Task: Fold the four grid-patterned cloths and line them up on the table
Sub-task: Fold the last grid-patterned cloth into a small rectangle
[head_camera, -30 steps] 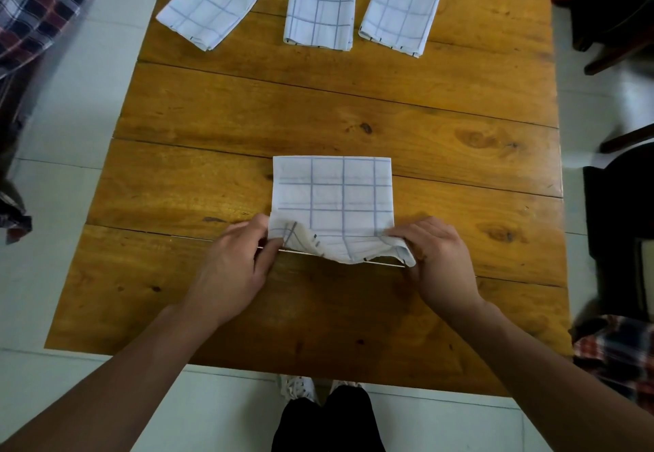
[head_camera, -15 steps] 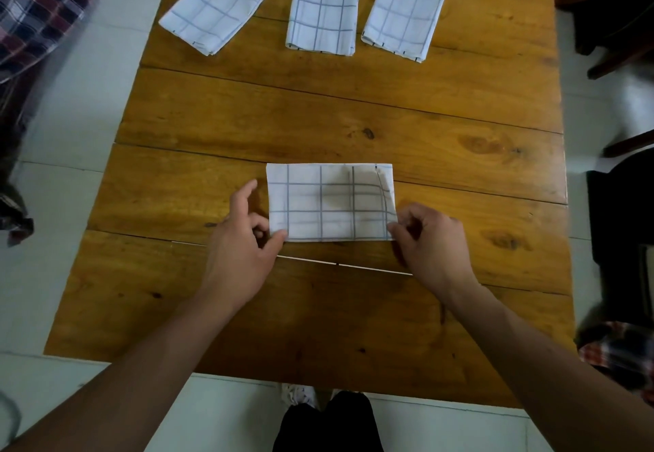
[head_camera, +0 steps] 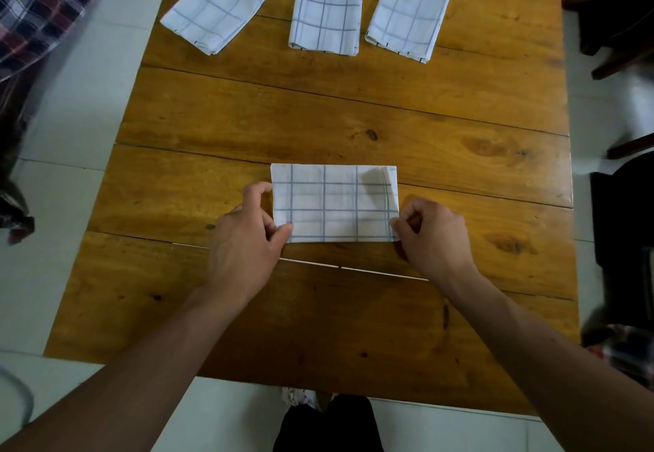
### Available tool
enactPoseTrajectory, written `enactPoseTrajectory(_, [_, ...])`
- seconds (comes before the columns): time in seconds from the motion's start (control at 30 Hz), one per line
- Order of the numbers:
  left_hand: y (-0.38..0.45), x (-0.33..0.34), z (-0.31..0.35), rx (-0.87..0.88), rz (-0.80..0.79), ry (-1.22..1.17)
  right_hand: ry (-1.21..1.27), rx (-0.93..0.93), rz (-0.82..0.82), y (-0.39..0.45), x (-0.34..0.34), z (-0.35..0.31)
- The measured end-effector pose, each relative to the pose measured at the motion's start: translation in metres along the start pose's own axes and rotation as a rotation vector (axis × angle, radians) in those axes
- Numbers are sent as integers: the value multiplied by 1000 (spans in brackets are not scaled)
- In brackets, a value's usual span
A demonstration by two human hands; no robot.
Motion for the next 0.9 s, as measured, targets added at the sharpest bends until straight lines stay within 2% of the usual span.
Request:
enactPoseTrajectory(0.17, [0, -3, 10, 131, 18, 89, 13, -13, -12, -1, 1, 0])
enactPoseTrajectory(0.37, [-2, 11, 19, 325, -60, 184, 28, -10, -10, -1, -2, 0])
enactPoseTrajectory(0.47, [-2, 11, 24, 351, -60, 196, 8, -1, -5, -1, -4, -2])
enactPoseTrajectory(0.53, [-2, 11, 26, 336, -55, 206, -119, -112, 121, -4, -17, -13])
enactPoseTrajectory(0.6, [-2, 13, 28, 310, -58, 230, -238, -343, 262, -13, -23, -43])
enactPoseTrajectory(0.67, [-2, 16, 32, 301, -67, 260, -205, -591, 259, -24, -14, -81])
enactPoseTrajectory(0.73, [-2, 23, 40, 348, -96, 298, -158, -747, 168, -31, 4, -113])
enactPoseTrajectory(0.8, [-3, 34, 47, 400, -155, 349, -136, -769, 89, -30, 21, -124])
enactPoseTrajectory(0.9, [1, 47, 44, 385, -287, 353, -196, -681, -11, -19, 39, -110])
Point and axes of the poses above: each hand's wrist, its own y-axis towards the middle knuckle, its own x-axis out of the palm, z = x × y, the point moved 10 cm from there along y, towards the middle knuckle, and after that the axes turned 12 degrees about -y, right-handed, at the moved point
